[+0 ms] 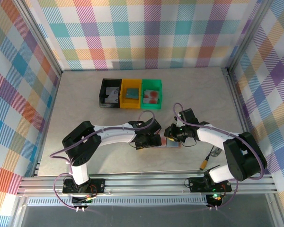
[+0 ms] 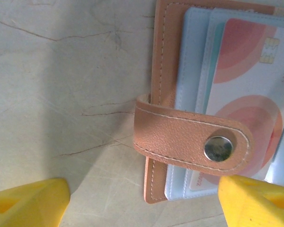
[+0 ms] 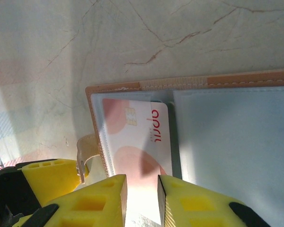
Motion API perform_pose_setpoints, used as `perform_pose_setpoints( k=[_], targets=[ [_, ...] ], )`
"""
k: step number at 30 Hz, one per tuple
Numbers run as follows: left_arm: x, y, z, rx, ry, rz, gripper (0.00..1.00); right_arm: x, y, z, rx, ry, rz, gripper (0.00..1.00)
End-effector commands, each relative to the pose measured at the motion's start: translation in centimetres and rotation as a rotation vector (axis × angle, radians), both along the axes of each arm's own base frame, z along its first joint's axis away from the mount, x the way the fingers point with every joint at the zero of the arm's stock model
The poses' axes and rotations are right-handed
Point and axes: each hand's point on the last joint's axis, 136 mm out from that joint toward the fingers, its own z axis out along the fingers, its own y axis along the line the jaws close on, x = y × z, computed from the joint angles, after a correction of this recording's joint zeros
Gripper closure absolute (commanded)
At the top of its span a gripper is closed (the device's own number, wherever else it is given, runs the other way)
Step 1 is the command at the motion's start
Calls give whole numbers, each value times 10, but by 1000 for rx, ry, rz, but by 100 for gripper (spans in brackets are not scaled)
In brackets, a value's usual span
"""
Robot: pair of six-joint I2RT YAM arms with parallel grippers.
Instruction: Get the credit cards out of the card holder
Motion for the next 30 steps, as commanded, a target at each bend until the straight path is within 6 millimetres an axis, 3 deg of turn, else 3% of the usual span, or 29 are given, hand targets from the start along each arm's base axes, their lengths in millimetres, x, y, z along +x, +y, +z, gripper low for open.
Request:
perform_pose_setpoints(
  k=[1,22,30],
  targets=[
    [-22,17,-42,104,109,3,16,-1,-2,-7,-20,1,17,75],
    [-30,20,-63,171,184,5,18,-2,-2,-21,-28,13,27,74],
    [-31,20,-72,182,197,-3,23,-2,0,-20,-4,-7,33,75]
  ],
)
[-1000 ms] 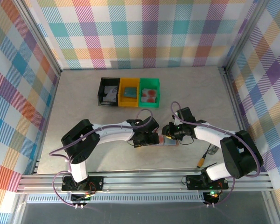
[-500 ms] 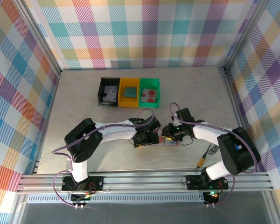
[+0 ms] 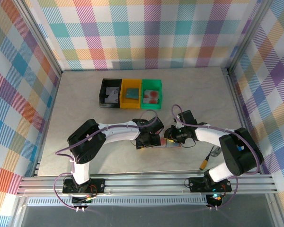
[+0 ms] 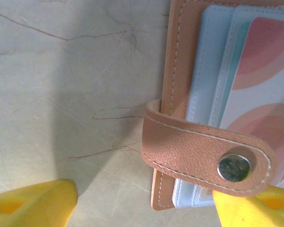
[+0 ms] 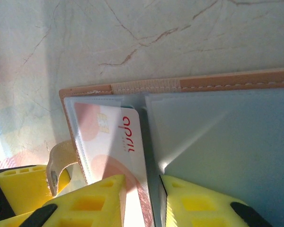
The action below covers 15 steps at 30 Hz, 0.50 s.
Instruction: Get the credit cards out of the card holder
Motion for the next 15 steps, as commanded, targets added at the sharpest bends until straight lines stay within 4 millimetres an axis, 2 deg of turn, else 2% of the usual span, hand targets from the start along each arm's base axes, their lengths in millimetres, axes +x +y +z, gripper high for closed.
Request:
perform_pose_setpoints(
  k=[1,15],
  targets=[
    [-29,15,-59,89,141,-12,23,-2,2,-1,23,-17,20,75],
    [-29,14,-63,100,151,-22,26,-3,9,10,83,-79,48,77]
  ],
)
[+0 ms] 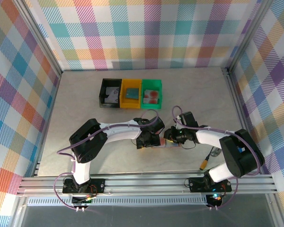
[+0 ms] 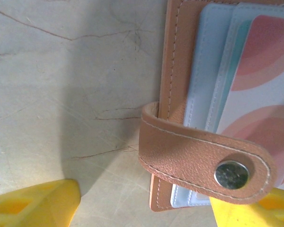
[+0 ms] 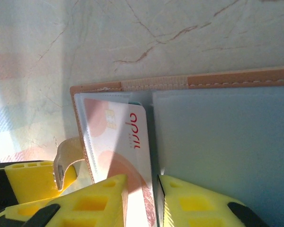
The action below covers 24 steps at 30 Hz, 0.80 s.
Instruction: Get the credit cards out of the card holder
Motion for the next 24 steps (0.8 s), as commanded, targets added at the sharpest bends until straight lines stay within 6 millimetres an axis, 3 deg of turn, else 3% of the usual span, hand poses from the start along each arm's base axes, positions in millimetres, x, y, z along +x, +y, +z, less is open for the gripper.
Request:
perform_pose_setpoints(
  k=[1,13,24],
  targets=[
    [-29,13,-62,73,136,-21,26,-3,5,7,32,-29,36,77],
    [-29,13,-62,72,135,-25,27,-4,2,-6,0,3,27,79],
    [-29,12,-64,72,135,-31,29,-8,13,1,70,-35,68,81]
  ],
)
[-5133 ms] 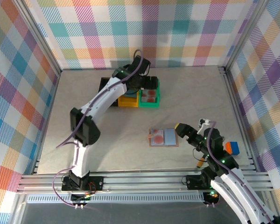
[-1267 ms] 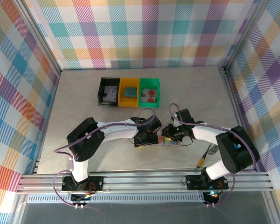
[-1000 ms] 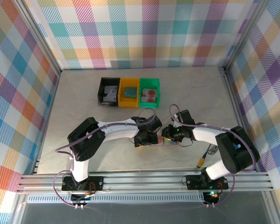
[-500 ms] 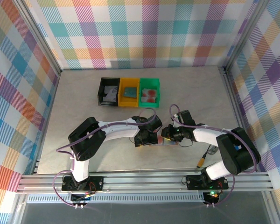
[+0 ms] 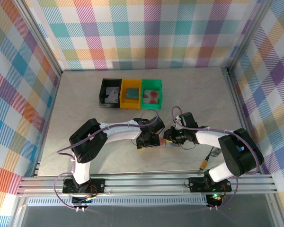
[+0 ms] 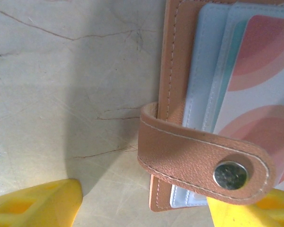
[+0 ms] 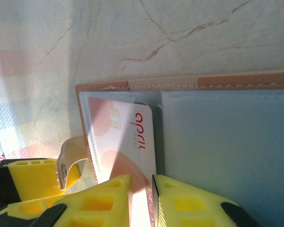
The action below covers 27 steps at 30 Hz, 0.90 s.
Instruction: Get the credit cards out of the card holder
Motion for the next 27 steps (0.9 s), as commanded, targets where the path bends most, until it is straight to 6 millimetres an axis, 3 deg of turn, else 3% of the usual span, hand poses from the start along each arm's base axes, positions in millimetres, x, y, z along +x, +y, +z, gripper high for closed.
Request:
perform_pose_setpoints(
  k=[1,14,27],
  targets=[
    [-29,11,-63,68,136,-28,29,-7,9,4,46,-31,55,82],
    [-29,10,-64,67,137,-33,30,-9,-7,-8,-68,10,4,79],
    [-29,10,-64,63,137,-36,31,-3,-13,2,-109,-27,-5,78]
  ],
)
